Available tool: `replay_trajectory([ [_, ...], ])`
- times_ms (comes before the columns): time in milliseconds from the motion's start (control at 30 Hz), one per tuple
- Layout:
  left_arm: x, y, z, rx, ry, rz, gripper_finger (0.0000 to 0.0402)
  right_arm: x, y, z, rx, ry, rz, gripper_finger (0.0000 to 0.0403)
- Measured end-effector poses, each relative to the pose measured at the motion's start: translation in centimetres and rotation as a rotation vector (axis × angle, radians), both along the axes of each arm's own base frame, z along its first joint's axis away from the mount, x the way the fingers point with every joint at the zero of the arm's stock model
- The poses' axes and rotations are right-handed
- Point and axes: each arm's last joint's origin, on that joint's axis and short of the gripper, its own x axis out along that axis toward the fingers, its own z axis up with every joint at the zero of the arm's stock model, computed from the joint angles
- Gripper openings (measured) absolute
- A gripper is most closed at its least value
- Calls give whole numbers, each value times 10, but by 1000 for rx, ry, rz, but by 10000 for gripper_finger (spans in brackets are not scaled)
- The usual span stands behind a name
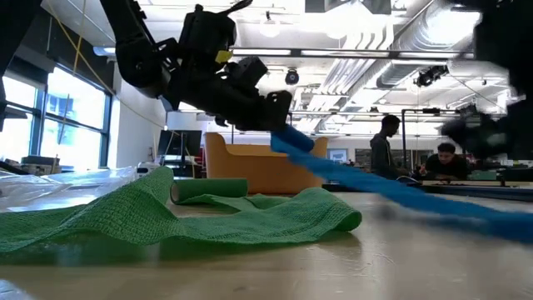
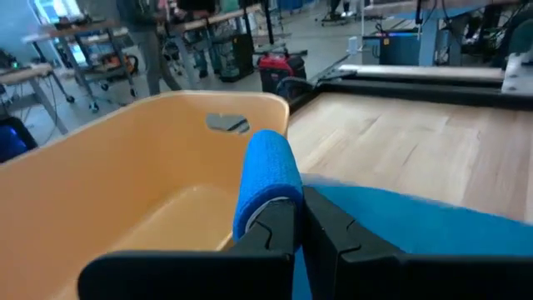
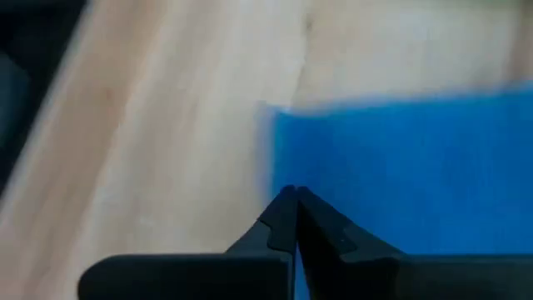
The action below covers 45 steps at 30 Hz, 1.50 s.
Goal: Roll bandage
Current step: Roll the blue bandage
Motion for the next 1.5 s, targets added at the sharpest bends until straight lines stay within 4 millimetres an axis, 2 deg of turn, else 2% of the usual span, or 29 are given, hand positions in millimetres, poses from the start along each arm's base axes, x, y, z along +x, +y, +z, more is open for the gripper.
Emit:
replay_trajectory([
  [100,1,-7,10,18,-44,-51,1,-1,-3,28,-9,-112,-58,0],
  [300,-1,-31,34,101,-85,-161,1,-19,-23,71,-58,-263,-188,0],
  [467,-4,-54,52,172,-98,-401,1,-38,-43,106,-85,-417,-318,2],
  [600,-7,-70,62,233,-116,-568,1,-47,-59,124,-79,-495,-359,32],
  [833,-10,-85,66,303,-110,-669,1,-47,-80,122,-117,-538,-377,140],
  [933,-10,-87,66,305,-108,-675,1,-46,-83,117,-114,-558,-393,168],
  [1133,-10,-89,66,321,-105,-684,1,-41,-87,116,-88,-626,-429,173],
  [1500,-10,-90,66,322,-110,-724,1,-38,-92,120,-85,-658,-457,140],
])
